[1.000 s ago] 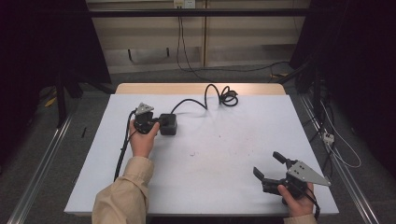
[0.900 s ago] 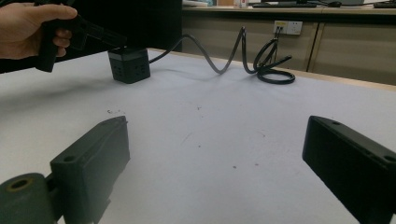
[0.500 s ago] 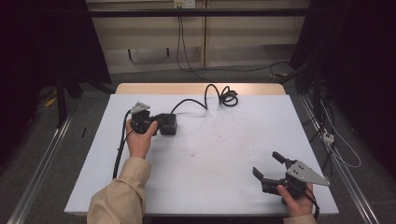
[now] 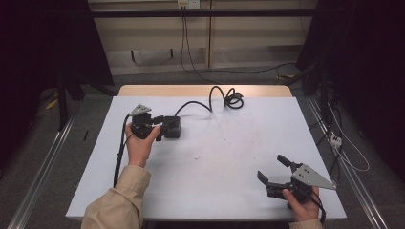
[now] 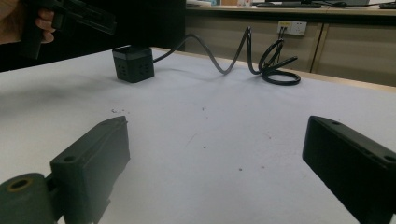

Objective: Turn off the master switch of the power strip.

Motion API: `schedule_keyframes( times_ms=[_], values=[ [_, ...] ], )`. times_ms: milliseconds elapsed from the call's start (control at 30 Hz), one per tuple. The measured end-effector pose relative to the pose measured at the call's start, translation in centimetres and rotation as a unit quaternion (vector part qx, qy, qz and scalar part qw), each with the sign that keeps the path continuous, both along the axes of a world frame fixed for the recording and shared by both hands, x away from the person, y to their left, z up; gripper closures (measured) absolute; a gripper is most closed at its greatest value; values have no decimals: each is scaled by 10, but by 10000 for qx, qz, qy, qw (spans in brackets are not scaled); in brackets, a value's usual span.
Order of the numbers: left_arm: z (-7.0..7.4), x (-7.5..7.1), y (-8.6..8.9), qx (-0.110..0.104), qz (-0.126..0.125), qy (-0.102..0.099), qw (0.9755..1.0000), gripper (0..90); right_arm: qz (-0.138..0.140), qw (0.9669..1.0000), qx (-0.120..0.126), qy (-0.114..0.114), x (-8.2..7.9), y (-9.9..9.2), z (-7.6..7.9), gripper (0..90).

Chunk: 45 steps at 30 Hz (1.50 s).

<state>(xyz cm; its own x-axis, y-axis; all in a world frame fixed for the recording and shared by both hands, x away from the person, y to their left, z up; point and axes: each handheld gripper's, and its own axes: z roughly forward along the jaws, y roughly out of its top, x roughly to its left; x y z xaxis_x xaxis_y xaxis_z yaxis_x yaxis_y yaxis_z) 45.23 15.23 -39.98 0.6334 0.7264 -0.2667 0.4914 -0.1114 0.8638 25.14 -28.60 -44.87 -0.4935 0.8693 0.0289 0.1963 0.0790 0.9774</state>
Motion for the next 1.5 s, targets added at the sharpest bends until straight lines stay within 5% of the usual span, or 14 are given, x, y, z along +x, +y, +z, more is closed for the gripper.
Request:
schedule_keyframes(
  times_ms=[467,1500],
  values=[
    [2,-21,9,-27,-264,-17,9996,214,-4,10000,10,-3,0,0,0,67],
    [-22,-60,47,69,-67,-124,9999,105,14,10000,16,6,-1,1,0,67]
  ],
)
